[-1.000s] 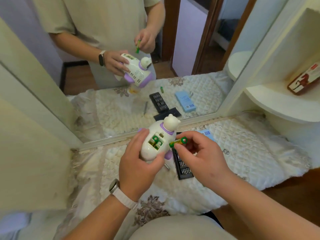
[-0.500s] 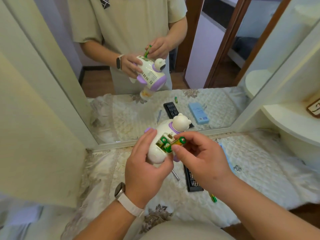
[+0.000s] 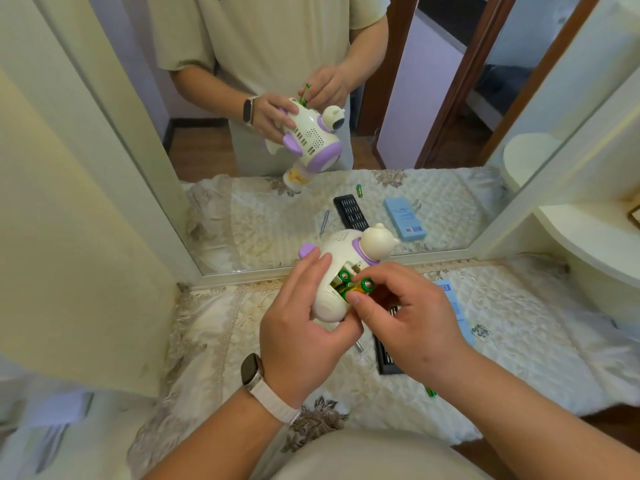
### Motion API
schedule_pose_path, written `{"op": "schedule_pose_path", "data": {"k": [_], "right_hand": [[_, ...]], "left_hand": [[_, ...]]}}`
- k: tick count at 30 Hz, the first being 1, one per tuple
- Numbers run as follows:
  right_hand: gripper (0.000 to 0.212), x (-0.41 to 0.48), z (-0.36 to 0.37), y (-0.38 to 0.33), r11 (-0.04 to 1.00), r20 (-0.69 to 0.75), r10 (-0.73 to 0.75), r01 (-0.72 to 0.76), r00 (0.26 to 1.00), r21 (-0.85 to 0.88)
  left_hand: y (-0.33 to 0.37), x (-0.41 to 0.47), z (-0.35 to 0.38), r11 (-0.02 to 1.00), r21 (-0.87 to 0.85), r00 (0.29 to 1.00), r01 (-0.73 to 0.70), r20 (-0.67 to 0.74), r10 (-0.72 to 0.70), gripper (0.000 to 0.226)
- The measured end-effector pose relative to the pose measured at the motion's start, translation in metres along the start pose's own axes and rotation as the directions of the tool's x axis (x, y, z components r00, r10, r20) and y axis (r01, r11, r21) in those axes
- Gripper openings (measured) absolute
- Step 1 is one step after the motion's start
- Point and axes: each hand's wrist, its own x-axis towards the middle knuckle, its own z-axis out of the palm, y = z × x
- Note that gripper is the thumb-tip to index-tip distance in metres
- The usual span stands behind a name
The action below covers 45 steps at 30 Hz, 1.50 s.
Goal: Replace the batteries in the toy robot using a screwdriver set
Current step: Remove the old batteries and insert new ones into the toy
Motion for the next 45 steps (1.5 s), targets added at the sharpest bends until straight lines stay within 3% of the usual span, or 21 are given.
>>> {"op": "schedule_pose_path", "data": {"k": [7,17,22,26,30,33,38,45], "right_hand": [[0.022,0.001,0.001,0.006,1.000,0.047,-0.013,0.014,0.999,-0.024],[0.025,-0.022,-0.020,0.035,0.972,-0.043,0.159,-0.149,0.986,0.180],[0.013,-0.070,-0.020,0.118,0.908,-0.018,0.408,-0.408,0.913,-0.090],[0.032,-0.120,-0.012,0.181,0.746,0.047,0.629,-0.586,0.776,-0.318],[0.042,-0.159,0.000,0.221,0.652,0.088,0.720,-0.627,0.689,-0.427],[0.036,-0.176,0.009,0.237,0.665,0.123,0.709,-0.599,0.695,-0.446],[0.026,-0.178,0.017,0.244,0.661,0.017,0.686,-0.613,0.728,-0.432],[0.022,-0.170,0.006,0.238,0.629,0.011,0.757,-0.723,0.653,-0.286]], "left_hand": [[-0.003,0.001,0.001,0.994,0.077,0.997,-0.079,0.005,0.079,0.062],[-0.003,0.006,0.023,0.977,0.133,0.976,-0.168,0.161,0.145,0.061],[-0.004,0.002,0.045,0.986,0.102,0.960,-0.135,0.261,0.105,0.064],[-0.003,-0.006,0.064,0.992,0.085,0.930,-0.097,0.363,0.060,0.066],[0.000,-0.010,0.080,0.990,0.098,0.885,-0.100,0.463,0.044,0.068],[0.003,-0.013,0.089,0.984,0.132,0.857,-0.121,0.514,0.036,0.069],[0.004,-0.016,0.098,0.983,0.134,0.814,-0.124,0.581,0.024,0.069],[0.001,-0.014,0.099,0.984,0.125,0.811,-0.124,0.584,0.028,0.069]]}}
